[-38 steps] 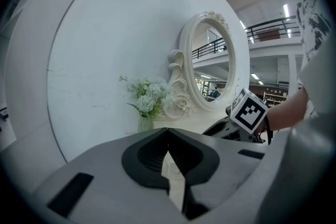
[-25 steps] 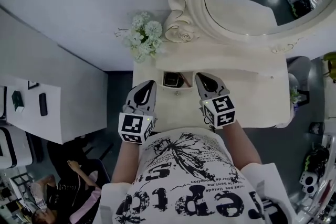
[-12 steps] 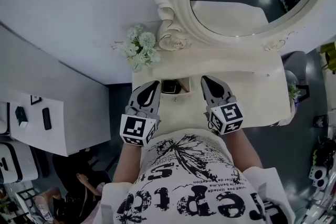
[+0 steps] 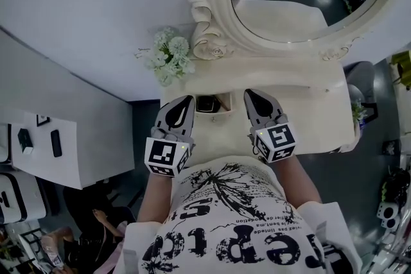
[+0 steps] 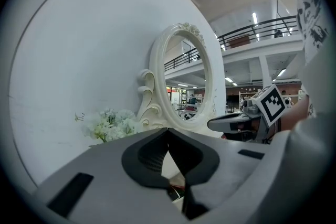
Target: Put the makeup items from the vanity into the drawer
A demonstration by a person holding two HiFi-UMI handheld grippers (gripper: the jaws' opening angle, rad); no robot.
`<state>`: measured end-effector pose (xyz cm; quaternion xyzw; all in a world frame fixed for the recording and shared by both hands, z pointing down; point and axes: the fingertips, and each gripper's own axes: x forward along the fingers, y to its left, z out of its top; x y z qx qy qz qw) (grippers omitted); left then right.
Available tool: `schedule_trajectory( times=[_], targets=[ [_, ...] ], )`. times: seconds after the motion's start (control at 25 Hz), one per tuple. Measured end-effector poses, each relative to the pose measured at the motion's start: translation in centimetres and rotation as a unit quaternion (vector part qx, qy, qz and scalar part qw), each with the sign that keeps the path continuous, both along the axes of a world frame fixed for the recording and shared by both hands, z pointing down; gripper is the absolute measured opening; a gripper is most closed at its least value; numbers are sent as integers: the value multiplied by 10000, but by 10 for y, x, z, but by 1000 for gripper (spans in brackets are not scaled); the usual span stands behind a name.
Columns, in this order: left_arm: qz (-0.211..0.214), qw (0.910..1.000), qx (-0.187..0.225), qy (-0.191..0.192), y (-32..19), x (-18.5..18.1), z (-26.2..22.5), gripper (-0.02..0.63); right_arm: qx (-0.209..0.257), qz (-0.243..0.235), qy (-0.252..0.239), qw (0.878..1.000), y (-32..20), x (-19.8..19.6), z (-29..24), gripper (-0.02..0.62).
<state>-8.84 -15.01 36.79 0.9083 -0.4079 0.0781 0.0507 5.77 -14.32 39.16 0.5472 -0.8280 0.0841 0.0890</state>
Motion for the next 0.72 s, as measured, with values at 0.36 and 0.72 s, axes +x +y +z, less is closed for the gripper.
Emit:
schedule_trajectory(
  times=[0.36, 0.72],
  targets=[
    [-92, 10000, -25, -14, 2, -1, 1, 20, 188, 45, -42, 9998, 4, 2, -7, 17],
    [-142, 9999, -52, 22, 5, -2, 3, 19, 94, 31, -96, 9999, 7, 5, -1, 17]
  ],
)
